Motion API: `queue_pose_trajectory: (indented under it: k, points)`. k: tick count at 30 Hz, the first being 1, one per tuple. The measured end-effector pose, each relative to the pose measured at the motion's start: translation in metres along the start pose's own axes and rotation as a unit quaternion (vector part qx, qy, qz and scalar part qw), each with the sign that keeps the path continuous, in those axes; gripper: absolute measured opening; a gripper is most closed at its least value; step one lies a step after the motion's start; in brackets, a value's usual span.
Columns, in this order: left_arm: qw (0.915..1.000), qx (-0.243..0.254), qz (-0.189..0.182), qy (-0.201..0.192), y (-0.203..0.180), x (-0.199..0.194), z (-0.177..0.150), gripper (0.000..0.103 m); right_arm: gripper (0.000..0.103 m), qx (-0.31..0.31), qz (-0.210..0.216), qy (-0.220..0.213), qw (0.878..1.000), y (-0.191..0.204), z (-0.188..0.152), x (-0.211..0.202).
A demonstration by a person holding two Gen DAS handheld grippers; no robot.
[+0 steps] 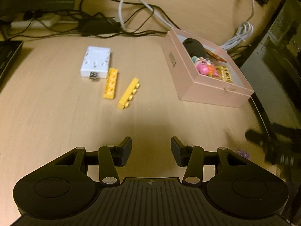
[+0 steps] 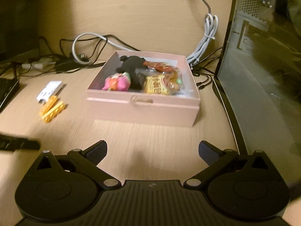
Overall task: Organize objects
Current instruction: 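Open the right tool to drop the red snack packet into the pink box, then grasp a yellow toy brick with the left tool and lift it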
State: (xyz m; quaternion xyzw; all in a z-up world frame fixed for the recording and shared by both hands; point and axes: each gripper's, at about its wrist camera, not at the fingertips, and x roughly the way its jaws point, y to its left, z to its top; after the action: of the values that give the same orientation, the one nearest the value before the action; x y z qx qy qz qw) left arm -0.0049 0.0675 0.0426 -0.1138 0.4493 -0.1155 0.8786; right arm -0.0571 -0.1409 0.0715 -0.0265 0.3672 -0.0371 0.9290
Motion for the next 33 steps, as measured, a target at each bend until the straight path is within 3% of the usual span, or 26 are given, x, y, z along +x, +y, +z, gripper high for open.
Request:
queue_pose_trajectory:
  k: [4, 11, 16, 26, 27, 30, 33]
  points:
    - [1.0, 0.008, -0.001, 0.003, -0.004, 0.008, 0.002, 0.05, 0.103, -0.02, -0.02, -0.001, 1.0, 0.011, -0.011, -0.006]
    - [0.9971, 0.004, 0.035, -0.067, 0.017, -0.001, 0.023, 0.05, 0.103, -0.014, -0.034, 0.022, 0.999, 0.017, -0.018, -0.007]
    - [0.9962, -0.037, 0.047, -0.064, 0.046, 0.006, 0.039, 0.05, 0.103, -0.039, -0.049, 0.04, 0.997, 0.025, -0.023, -0.006]
    - [0.9962, -0.005, 0.074, -0.046, 0.038, 0.053, 0.068, 0.049, 0.103, -0.064, -0.054, 0.044, 0.995, 0.04, -0.027, -0.015]
    - [0.9961, 0.001, 0.076, -0.045, 0.036, 0.056, 0.07, 0.047, 0.103, -0.063, -0.053, 0.047, 0.996, 0.039, -0.028, -0.016]
    - [0.9961, 0.007, 0.079, -0.037, 0.03, 0.061, 0.074, 0.018, 0.103, -0.055, -0.054, 0.055, 0.996, 0.036, -0.032, -0.017]
    - [0.9963, 0.015, 0.079, -0.031, 0.026, 0.062, 0.072, 0.018, 0.103, -0.049, -0.056, 0.057, 0.996, 0.032, -0.035, -0.019]
